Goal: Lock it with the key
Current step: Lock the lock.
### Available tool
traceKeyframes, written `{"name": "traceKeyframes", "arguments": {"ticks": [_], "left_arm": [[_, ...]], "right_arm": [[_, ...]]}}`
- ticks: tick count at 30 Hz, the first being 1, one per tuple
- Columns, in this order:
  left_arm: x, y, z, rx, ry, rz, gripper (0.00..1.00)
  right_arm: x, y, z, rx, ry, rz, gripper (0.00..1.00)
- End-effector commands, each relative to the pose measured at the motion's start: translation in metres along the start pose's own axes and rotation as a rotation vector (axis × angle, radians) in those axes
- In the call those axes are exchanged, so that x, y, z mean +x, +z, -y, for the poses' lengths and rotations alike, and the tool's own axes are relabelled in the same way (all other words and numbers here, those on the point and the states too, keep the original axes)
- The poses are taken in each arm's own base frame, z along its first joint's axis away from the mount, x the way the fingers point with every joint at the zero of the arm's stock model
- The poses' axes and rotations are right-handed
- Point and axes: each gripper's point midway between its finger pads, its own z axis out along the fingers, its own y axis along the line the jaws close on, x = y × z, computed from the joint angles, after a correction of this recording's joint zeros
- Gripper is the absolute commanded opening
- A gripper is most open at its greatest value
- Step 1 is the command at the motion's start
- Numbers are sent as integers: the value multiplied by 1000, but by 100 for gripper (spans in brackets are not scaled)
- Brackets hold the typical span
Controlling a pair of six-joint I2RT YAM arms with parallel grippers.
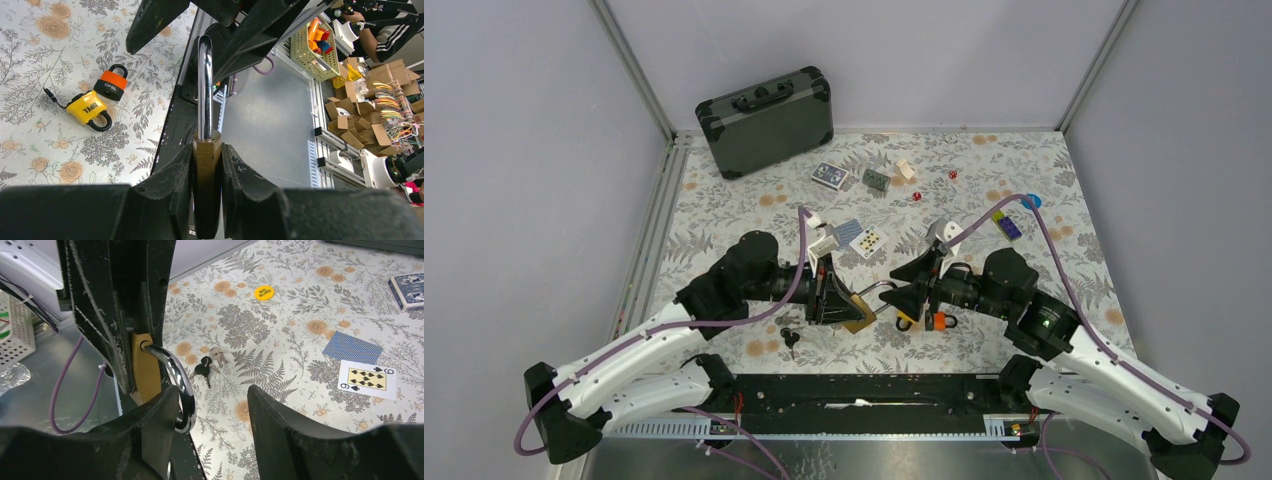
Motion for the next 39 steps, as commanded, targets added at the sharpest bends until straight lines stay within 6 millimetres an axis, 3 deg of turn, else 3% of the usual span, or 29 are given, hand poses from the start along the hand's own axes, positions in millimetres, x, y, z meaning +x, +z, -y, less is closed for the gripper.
{"name": "traceKeyframes", "arguments": {"ticks": [1,11,20,31,33,35,39], "left_arm": [[-39,-4,29,89,111,112,0],[-33,1,26,93,91,78,0],[-30,6,22,82,79,54,0],[-33,13,24,99,75,42,0],[-33,13,25,104,75,40,0],[-32,13,27,108,77,40,0],[-34,13,29,115,81,43,0]], "right_arm": [[-22,4,3,15,-83,43,59],[-16,16,10,29,-102,7,54],[-31,11,13,49,-157,98,63],[-21,11,4,-16,-176,98,36],[-20,12,4,-16,-177,95,41],[-18,13,6,-10,-182,88,53],[-16,15,10,2,-209,82,56]]}}
